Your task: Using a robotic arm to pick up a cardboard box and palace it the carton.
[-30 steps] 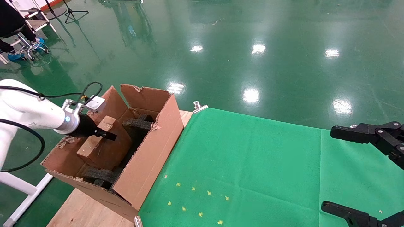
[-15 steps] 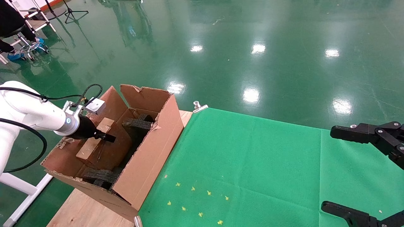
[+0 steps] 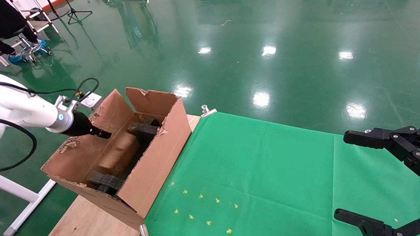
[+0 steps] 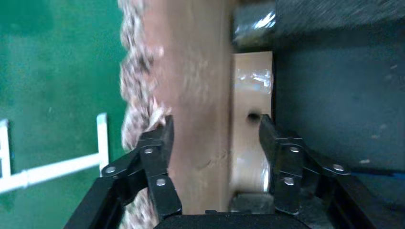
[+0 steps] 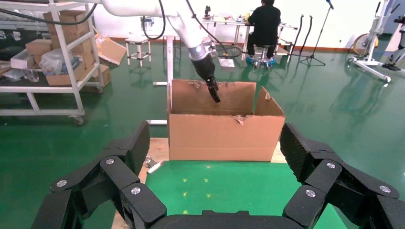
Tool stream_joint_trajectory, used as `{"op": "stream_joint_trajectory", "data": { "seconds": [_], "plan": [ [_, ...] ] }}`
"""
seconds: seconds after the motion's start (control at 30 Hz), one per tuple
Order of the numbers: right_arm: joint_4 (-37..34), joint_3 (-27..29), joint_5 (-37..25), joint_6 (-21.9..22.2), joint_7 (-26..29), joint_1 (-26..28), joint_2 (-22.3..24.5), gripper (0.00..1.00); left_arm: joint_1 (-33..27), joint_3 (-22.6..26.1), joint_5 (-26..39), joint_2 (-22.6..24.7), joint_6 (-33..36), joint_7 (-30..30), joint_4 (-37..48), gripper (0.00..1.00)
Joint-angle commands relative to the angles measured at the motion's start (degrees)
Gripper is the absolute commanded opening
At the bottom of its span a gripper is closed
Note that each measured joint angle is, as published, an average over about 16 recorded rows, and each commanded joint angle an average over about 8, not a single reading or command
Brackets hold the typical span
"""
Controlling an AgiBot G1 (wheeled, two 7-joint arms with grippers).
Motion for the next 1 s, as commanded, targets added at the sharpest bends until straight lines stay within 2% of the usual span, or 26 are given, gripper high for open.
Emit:
{"op": "stream_joint_trajectory", "data": {
  "seconds": [0.03, 0.27, 0.53, 1.0],
  "plan": [
    [0.0, 0.0, 0.0, 0.0, 0.0, 0.0, 0.0, 1.00, -0.5, -0.4, -0.6, -0.5, 0.7, 1.0, -0.6, 1.00],
    [0.0, 0.0, 0.0, 0.0, 0.0, 0.0, 0.0, 1.00, -2.4, -3.8, -6.5, -3.7, 9.7, 8.4, -8.0, 1.00],
    [0.0, 0.0, 0.0, 0.0, 0.0, 0.0, 0.0, 1.00, -2.3, -4.5, -8.2, -4.5, 11.9, 9.6, -10.9, 1.00],
    [-0.1, -0.1, 0.1, 0.0, -0.1, 0.0, 0.0, 1.00, 6.7, -8.8, -23.4, -6.6, 16.7, 13.4, -23.2, 1.00]
  ]
}}
